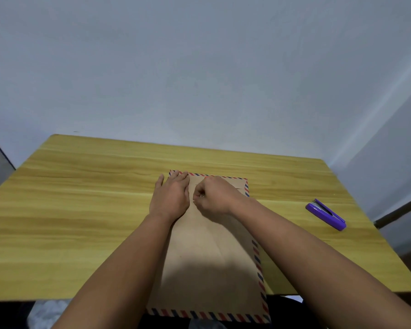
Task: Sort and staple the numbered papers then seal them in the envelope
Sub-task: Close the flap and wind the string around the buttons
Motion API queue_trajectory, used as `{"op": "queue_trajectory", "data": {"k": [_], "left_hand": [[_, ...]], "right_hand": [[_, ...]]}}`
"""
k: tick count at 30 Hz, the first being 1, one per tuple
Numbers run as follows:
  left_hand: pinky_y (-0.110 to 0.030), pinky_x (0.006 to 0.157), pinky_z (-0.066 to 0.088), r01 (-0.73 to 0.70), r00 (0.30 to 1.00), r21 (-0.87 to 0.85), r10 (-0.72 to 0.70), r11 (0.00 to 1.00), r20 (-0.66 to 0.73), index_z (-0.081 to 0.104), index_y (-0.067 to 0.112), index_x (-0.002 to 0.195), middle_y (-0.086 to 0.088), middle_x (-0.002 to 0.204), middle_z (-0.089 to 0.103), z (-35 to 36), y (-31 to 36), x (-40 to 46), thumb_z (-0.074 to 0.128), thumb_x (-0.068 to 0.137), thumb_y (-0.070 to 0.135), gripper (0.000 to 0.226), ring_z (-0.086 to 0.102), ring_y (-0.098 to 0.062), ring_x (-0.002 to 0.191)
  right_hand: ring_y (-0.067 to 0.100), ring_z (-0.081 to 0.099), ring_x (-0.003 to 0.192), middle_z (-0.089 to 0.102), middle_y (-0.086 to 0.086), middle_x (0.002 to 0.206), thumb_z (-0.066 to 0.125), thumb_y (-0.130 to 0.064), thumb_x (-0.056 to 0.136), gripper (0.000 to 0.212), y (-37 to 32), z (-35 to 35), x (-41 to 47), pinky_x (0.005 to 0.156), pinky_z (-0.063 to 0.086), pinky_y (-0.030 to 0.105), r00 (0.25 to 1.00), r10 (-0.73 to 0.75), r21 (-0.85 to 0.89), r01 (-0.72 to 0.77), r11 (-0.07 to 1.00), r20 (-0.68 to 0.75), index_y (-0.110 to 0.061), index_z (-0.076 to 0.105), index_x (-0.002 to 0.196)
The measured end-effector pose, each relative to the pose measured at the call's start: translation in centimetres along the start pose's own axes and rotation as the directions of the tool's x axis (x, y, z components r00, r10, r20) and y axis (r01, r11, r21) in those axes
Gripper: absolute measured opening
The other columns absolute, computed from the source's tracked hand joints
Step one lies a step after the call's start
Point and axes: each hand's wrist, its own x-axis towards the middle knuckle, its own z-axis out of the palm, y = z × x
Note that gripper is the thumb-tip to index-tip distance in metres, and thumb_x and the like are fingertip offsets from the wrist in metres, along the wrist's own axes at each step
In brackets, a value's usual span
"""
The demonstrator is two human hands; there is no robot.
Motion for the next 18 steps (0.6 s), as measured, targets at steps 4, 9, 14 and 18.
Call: {"op": "queue_trajectory", "data": {"k": [4, 9, 14, 18], "left_hand": [[-0.048, 0.125, 0.01, -0.003, 1.0, 0.009, 0.003, 1.0, -0.022, 0.052, 0.024, 0.145, 0.01, 0.16, 0.041, 0.1, 0.1, -0.1, 0.033, 0.105, 0.023, 0.044, 0.026, -0.014, 0.153], [-0.051, 0.125, 0.013, -0.006, 0.999, 0.032, 0.007, 0.999, -0.034, 0.053, 0.024, 0.143, 0.009, 0.159, 0.043, 0.2, 0.2, 0.0, 0.037, 0.103, 0.022, 0.043, 0.028, -0.015, 0.152], [-0.051, 0.124, 0.014, -0.004, 0.999, 0.04, 0.006, 0.999, -0.045, 0.054, 0.022, 0.142, 0.008, 0.158, 0.045, 0.2, 0.3, -0.1, 0.038, 0.103, 0.021, 0.042, 0.03, -0.016, 0.152], [-0.05, 0.124, 0.014, 0.001, 0.999, 0.041, 0.001, 0.999, -0.049, 0.054, 0.022, 0.142, 0.008, 0.158, 0.045, 0.2, 0.4, -0.2, 0.039, 0.103, 0.021, 0.042, 0.029, -0.015, 0.152]], "right_hand": [[0.02, 0.066, 0.076, 0.073, -0.002, 0.076, 0.062, -0.017, 0.083, 0.015, 0.7, -0.5, 1.3, 0.075, 0.057, 0.035, 0.995, 0.026, 0.203, -0.006, 0.979, -0.099, -0.014, 0.074, 0.075], [0.01, 0.07, 0.072, 0.079, 0.009, 0.089, 0.066, 0.002, 0.089, 0.016, 1.6, -0.7, 0.2, 0.068, 0.058, 0.032, 0.95, 0.229, 0.708, -0.012, 0.706, -0.213, 0.0, 0.064, 0.074], [0.017, 0.062, 0.06, 0.075, 0.002, 0.077, 0.066, -0.007, 0.085, 0.017, 2.4, -0.9, -0.7, 0.061, 0.051, 0.027, 0.894, 0.384, 0.826, -0.028, 0.563, -0.232, -0.013, 0.064, 0.07], [0.015, 0.068, 0.074, 0.078, -0.001, 0.104, 0.071, -0.014, 0.08, 0.017, 2.9, -1.5, -1.4, 0.07, 0.053, 0.03, 0.892, 0.345, 0.787, 0.017, 0.617, -0.29, -0.02, 0.066, 0.064]]}}
